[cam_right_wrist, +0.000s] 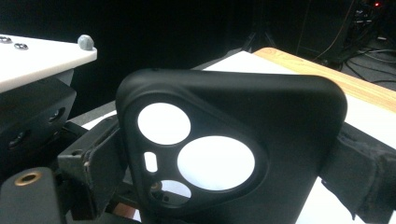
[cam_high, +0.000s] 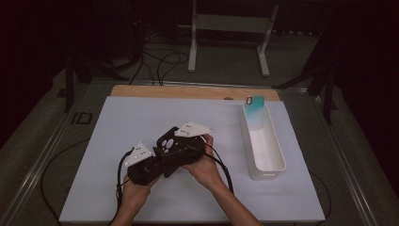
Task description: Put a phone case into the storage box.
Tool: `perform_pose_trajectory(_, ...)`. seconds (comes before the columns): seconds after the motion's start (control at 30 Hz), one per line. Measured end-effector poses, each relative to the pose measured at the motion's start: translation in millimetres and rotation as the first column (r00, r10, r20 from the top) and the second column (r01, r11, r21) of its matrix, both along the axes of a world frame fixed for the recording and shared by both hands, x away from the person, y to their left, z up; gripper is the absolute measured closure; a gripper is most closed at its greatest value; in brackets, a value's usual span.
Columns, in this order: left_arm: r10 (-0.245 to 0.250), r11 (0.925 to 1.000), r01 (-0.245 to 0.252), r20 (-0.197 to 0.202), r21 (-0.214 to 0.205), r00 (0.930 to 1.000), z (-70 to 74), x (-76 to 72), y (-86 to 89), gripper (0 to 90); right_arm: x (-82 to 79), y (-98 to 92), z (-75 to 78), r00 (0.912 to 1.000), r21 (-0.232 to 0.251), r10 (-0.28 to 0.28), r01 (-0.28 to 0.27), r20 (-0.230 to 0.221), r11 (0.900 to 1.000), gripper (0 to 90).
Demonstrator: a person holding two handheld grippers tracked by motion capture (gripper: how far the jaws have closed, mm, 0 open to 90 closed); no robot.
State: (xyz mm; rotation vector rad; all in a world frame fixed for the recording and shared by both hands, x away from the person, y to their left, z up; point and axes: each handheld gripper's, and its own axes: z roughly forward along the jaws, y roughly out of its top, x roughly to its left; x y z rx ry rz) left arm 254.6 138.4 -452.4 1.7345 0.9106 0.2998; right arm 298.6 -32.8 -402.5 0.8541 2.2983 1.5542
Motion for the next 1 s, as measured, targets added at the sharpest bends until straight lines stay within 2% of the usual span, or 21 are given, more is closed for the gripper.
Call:
perform_pose_trajectory(0.23, 0.003, 1.0000, -0.003, 0.000, 0.004, 1.0000, -0.6, 0.5, -0.2, 84.8, -0.7, -0.2, -0.4, 0.9999, -0.004, -0.012, 0.012, 0.010, 0.9999, 12.2)
perform_pose_trajectory(0.37, 0.010, 1.0000, -0.010, 0.000, 0.002, 1.0000, -0.8, 0.4, -0.1, 84.1, 0.2, -1.3, -0.3, 1.0000, -0.003, -0.008, 0.008, -0.003, 1.0000, 12.8)
perform_pose_trajectory(0.47, 0.017, 0.9998, -0.016, 0.005, -0.012, 0.9999, 0.0, 0.6, 2.5, 79.7, 0.7, -2.4, -0.7, 0.9999, -0.003, -0.009, 0.009, -0.004, 1.0000, 13.1)
perform_pose_trajectory(0.6, 0.013, 0.9997, -0.013, 0.010, -0.021, 0.9999, 0.1, 1.6, 5.6, 65.4, 0.6, -3.0, -1.0, 1.0000, -0.003, -0.008, 0.008, 0.000, 1.0000, 13.3)
perform_pose_trajectory(0.63, 0.029, 0.9994, -0.029, 0.016, -0.018, 0.9994, 0.2, 1.8, 6.9, 65.4, 0.3, -3.0, -0.7, 1.0000, -0.005, -0.008, 0.008, -0.001, 1.0000, 13.4)
perform_pose_trajectory(0.67, 0.042, 0.9991, -0.042, 0.024, -0.008, 0.9988, 0.3, 1.4, 6.9, 51.2, 0.1, -3.0, -0.4, 0.9999, -0.006, -0.009, 0.009, 0.006, 0.9999, 13.4)
perform_pose_trajectory(0.73, 0.068, 0.9976, -0.068, 0.047, 0.011, 0.9966, 0.1, 0.4, 7.4, 38.2, -0.1, -3.0, -0.3, 0.9999, -0.006, -0.012, 0.012, 0.009, 0.9999, 13.4)
perform_pose_trajectory(0.8, 0.083, 0.9963, -0.084, 0.054, 0.021, 0.9951, 0.2, 0.2, 8.7, 27.1, 0.1, -3.8, 0.2, 0.9997, -0.008, -0.016, 0.016, 0.017, 0.9998, 13.4)
perform_pose_trajectory(0.93, 0.120, 0.9915, -0.124, 0.083, 0.040, 0.9893, 0.1, -1.9, 13.2, 14.8, 1.0, -5.3, 1.1, 0.9996, 0.007, -0.022, 0.022, 0.018, 0.9997, 13.4)
perform_pose_trajectory(1.0, 0.133, 0.9886, -0.139, 0.096, 0.057, 0.9864, -0.3, -3.3, 16.9, 13.4, 2.2, -6.4, 0.9, 0.9996, 0.012, -0.023, 0.023, 0.017, 0.9997, 13.4)
